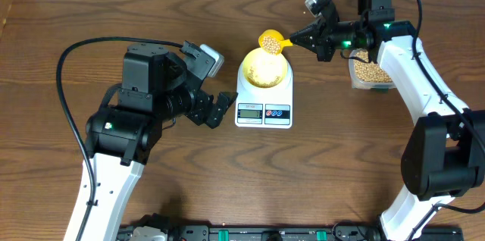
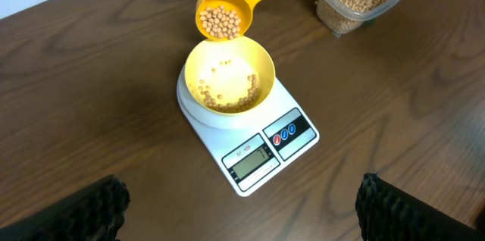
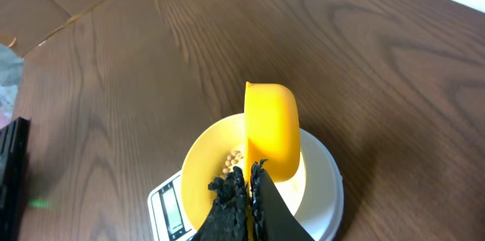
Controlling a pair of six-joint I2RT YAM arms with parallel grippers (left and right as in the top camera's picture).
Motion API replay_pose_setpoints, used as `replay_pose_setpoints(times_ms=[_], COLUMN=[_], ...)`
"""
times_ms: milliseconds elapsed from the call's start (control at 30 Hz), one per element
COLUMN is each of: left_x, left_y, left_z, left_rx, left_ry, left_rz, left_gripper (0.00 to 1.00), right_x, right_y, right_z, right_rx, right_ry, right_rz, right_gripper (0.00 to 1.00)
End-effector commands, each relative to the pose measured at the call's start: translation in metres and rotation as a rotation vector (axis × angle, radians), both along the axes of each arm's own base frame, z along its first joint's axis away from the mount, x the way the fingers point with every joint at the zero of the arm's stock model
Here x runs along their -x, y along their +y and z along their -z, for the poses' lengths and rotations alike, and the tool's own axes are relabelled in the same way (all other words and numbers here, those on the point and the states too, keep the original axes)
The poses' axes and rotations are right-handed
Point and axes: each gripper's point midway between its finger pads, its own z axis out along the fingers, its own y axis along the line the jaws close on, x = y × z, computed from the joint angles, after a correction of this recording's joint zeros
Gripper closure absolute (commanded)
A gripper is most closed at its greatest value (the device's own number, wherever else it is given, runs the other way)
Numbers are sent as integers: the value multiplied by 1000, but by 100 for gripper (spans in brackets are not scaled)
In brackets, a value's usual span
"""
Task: Scoop item into bowl and weigh 50g on scale
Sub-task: 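Tip the scoop with the right gripper to pour soybeans into the bowl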
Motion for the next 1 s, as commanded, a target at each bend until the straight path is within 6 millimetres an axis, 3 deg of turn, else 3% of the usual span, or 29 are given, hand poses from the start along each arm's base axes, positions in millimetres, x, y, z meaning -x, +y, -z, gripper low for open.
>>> replay_pose_setpoints(times_ms=[0, 967], left_x=[2, 2], left_y=[-1, -1], left_z=[0, 0], left_rx=[16, 16], left_ry=[9, 9], left_rz=[6, 6], left_gripper=[3, 2], right_x=[2, 2], right_y=[4, 4], right_z=[3, 3], right_rx=[6, 43], right_ry=[-38, -173], right_rz=[-38, -108], right_gripper=[99, 99])
